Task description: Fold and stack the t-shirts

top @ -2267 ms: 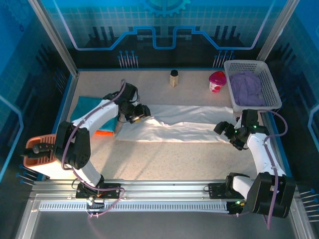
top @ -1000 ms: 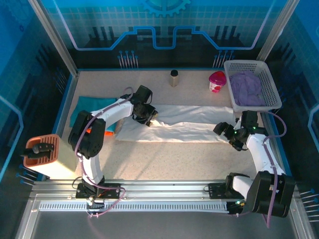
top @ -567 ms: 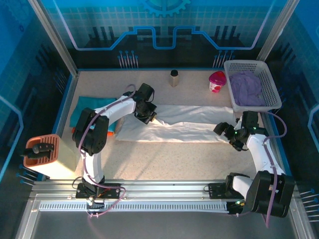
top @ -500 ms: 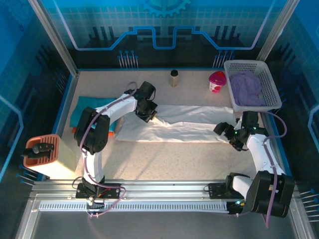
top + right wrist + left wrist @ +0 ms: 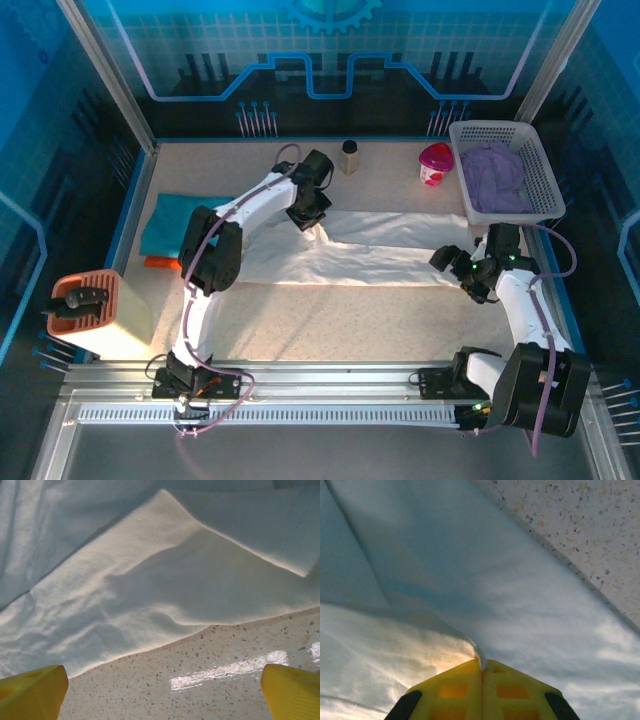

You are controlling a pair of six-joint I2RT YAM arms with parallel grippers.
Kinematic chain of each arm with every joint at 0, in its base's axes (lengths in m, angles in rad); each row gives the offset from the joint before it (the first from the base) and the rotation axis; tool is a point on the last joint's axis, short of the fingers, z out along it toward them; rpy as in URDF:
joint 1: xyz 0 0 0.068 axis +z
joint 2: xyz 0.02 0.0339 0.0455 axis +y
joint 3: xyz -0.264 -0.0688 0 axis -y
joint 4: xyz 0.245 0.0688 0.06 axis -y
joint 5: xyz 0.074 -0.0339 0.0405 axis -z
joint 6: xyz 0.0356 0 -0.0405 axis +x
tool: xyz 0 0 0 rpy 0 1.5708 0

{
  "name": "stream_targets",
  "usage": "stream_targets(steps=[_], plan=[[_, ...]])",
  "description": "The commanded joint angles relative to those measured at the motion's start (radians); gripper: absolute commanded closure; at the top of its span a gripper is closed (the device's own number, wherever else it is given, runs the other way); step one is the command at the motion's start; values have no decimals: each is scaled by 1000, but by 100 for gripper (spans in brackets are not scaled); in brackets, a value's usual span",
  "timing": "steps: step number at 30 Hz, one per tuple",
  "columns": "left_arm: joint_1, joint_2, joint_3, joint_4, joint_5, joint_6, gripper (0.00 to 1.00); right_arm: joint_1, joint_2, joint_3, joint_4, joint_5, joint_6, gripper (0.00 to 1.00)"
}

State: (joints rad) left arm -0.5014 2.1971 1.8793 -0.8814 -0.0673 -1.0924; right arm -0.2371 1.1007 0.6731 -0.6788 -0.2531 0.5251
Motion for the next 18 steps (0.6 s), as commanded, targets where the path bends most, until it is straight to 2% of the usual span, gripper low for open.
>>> stream_targets(steps=[1, 7, 14, 16, 18], plan=[[-19, 53, 96, -100, -65, 78, 100, -16, -9, -13, -1, -25, -17, 0], [-60, 146, 253, -200, -163, 156, 98, -21, -12, -12, -2, -30, -17, 0], [-79, 226, 329, -233, -168, 227, 91, -22, -14, -9, -4, -37, -16, 0], [-82, 236, 332, -246, -172, 232, 86, -22, -15, -10, -5, -35, -16, 0], [-81, 240, 330, -250, -172, 242, 76, -22, -14, -10, -2, -38, -16, 0]])
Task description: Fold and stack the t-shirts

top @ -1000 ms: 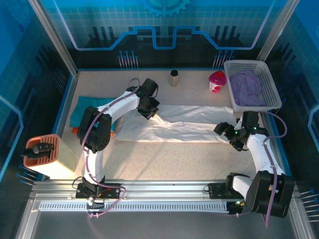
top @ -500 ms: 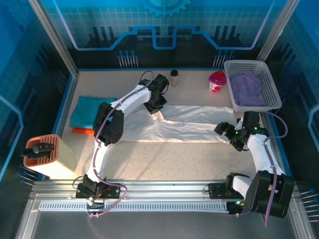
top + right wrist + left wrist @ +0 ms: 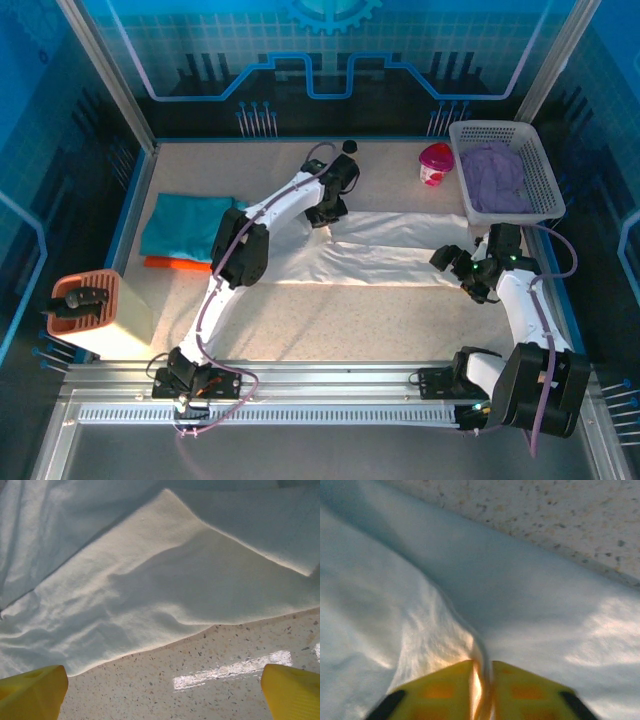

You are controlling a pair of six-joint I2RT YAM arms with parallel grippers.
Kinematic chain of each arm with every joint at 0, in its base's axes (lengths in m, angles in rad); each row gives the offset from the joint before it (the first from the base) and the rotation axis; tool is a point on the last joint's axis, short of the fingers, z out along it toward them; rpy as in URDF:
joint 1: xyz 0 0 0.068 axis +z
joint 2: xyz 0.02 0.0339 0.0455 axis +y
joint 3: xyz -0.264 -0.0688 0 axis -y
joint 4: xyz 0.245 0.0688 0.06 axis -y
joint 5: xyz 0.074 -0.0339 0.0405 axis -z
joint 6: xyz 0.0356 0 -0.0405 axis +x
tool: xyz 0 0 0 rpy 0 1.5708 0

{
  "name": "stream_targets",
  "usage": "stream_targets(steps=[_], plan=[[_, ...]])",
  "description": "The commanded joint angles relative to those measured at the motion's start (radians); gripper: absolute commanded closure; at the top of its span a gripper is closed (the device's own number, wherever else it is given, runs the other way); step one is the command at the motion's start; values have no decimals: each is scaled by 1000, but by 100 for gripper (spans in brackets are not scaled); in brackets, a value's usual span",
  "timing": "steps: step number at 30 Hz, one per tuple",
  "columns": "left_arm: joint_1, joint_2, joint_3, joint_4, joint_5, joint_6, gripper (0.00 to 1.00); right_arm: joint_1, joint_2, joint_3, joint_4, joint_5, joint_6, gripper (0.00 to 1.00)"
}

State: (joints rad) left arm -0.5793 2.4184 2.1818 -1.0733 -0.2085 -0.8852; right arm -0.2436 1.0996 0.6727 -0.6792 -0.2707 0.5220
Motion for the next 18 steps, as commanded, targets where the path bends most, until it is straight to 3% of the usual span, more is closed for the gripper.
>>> stream_targets(steps=[1, 8, 14, 18], plan=[[-4, 19, 26, -64, -39, 43, 69, -16, -12, -9, -3, -22, -12, 0], [1, -70, -2, -88, -142, 112, 32, -20, 0, 5, -16, 24, -30, 0], [21, -256, -189, 24, -108, 220, 25, -27, 76, 46, -28, 108, -6, 2], [34, -378, -368, 125, -67, 302, 16, -28, 135, 62, -4, 96, 25, 2]])
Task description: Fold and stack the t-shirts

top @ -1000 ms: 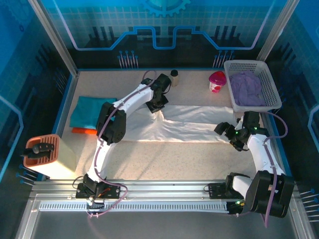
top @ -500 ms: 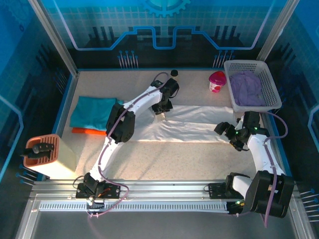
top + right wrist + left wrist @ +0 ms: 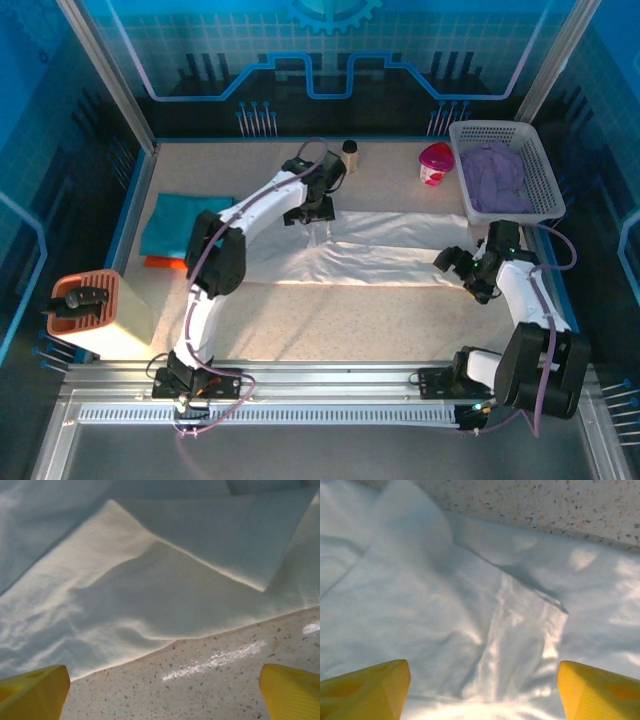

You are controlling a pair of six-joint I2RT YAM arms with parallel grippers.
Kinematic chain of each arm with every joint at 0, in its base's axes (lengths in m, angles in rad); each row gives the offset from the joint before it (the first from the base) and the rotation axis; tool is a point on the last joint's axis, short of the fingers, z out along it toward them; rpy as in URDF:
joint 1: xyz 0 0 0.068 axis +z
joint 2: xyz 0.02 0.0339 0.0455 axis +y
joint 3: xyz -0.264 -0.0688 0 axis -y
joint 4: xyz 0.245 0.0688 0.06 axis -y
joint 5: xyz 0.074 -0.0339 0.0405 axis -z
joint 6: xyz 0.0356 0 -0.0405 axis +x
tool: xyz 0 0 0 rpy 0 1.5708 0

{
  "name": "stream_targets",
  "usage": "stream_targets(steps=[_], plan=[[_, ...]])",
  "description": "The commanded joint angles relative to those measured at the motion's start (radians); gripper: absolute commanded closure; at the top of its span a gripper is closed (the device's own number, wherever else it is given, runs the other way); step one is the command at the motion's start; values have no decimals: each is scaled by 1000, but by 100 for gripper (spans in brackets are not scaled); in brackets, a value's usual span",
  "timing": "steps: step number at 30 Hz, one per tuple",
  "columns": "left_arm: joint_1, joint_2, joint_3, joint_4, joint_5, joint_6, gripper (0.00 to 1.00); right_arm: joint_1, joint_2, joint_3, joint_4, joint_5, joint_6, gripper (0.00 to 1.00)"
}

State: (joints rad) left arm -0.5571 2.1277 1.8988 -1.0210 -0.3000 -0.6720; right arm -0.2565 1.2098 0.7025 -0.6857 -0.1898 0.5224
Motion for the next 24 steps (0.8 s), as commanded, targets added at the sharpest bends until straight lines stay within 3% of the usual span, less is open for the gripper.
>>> stream_targets(steps=[1, 4, 9, 19, 24], plan=[[18, -126, -161, 129, 48, 117, 12, -16, 36, 30, 15, 8, 36, 2], [56, -232, -367, 269, 114, 125, 5, -15, 63, 21, 55, -5, 72, 2], [131, -322, -541, 334, 196, 101, 5, -15, 99, 45, 108, -8, 103, 3], [147, -414, -641, 304, 165, 123, 4, -57, 359, 256, 175, 5, 88, 5], [161, -448, -682, 294, 156, 121, 4, -67, 410, 292, 217, 32, 69, 7]])
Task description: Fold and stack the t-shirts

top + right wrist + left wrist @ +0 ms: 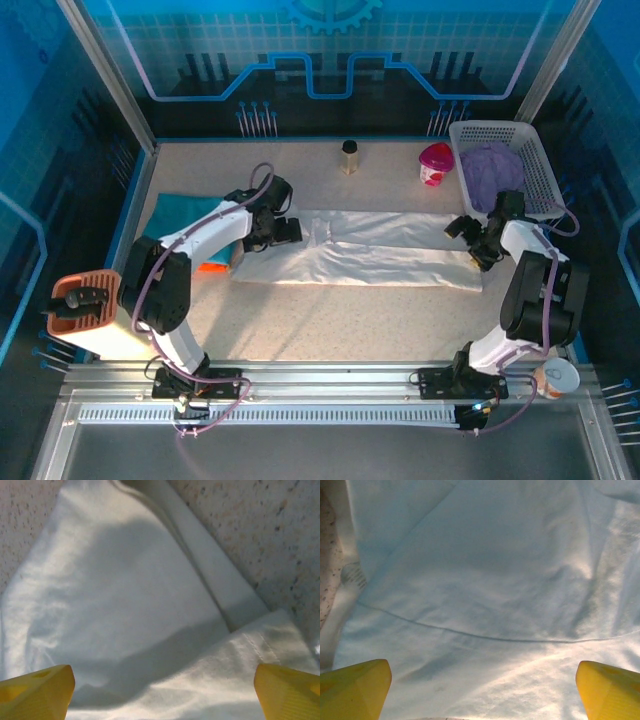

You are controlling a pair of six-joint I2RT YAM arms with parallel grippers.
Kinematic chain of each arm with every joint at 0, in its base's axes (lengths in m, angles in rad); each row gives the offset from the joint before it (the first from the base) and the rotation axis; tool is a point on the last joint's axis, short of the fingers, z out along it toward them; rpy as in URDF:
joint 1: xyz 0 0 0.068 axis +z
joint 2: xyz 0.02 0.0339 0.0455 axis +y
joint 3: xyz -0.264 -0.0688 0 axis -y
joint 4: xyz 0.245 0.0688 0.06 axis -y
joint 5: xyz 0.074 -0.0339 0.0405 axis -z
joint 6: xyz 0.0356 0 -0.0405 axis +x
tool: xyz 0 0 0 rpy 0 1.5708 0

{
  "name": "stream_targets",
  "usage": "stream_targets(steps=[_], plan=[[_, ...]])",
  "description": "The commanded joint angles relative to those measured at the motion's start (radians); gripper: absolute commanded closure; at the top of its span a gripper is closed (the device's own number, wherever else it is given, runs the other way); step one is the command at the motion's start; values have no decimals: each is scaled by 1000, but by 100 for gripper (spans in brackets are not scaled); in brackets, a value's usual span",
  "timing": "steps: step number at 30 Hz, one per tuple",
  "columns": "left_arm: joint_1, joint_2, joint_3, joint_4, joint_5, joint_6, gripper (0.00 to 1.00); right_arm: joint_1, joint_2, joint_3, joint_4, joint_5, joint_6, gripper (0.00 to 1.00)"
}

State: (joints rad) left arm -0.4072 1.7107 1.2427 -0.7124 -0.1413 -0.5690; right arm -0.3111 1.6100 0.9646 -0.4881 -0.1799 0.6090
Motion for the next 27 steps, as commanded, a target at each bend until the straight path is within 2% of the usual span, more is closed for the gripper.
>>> stream_targets(steps=[1, 9, 14, 21, 27], plan=[[14, -38, -32, -20, -4, 17, 4, -11, 6, 32, 15, 37, -24, 7], [58, -118, -123, -55, 33, -8, 7, 48, -156, -35, -54, 113, -71, 9], [75, -122, -179, 14, 139, -43, 10, 101, -263, -148, -71, 28, -43, 11], [88, 5, -143, 67, 180, -70, 13, 149, -255, -272, -31, -40, -8, 12], [105, 103, -92, 18, 126, -17, 13, 138, -186, -265, -57, -2, -18, 13]])
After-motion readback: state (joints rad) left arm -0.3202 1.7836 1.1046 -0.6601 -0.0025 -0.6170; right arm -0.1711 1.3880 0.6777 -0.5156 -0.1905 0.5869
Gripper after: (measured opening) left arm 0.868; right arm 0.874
